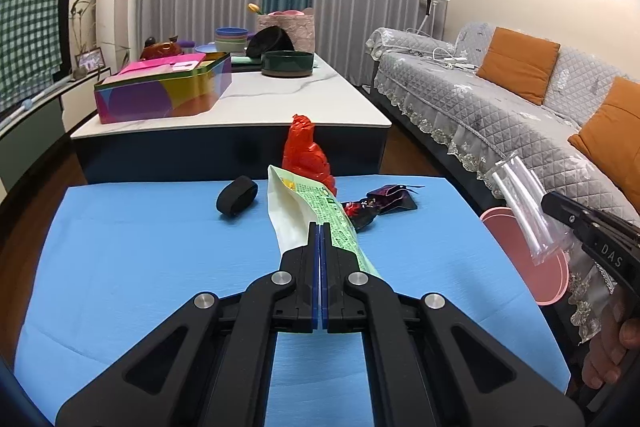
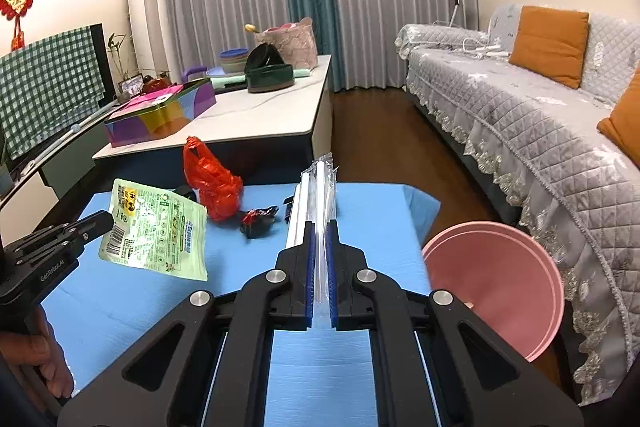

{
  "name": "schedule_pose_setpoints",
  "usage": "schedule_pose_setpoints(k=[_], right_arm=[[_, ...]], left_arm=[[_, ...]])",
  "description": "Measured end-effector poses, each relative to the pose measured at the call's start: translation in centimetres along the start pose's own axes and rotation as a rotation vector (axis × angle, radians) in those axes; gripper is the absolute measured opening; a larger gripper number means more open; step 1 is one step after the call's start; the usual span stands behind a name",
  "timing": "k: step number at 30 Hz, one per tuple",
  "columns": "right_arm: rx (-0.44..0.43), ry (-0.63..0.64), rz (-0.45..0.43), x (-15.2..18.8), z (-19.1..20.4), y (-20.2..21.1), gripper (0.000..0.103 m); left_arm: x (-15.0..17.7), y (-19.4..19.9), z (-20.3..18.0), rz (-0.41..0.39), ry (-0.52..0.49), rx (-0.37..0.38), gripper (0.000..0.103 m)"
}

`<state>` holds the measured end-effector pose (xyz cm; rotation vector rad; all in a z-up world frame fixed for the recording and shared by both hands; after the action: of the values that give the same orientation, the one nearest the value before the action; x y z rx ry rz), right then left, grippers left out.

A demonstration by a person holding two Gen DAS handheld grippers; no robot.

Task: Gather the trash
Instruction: 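Carry the packet and straws over the pink bin and open both tools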

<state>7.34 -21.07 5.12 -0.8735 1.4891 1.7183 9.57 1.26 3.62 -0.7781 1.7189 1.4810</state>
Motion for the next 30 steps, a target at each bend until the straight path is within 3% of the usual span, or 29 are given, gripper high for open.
schedule_pose_setpoints(k=[30], right_arm=[[0.097,-0.016,-0.051,-0.3,-4.5,1.3,0.006]], left_arm=[[-0.6,-1.5,-5.1,-0.011,-0.013,0.095,0.000]])
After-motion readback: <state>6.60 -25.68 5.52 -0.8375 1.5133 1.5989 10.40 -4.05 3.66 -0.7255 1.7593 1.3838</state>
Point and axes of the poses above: each gripper's, at about its wrist camera, not at the fingertips, and y roughly against the way its jaws point, z to its left, x to its underside, the point moved 2 cm from there along -y, roughly the way its jaws point, and after that the axes turned 1 degree about z, right-handed, at the moved point
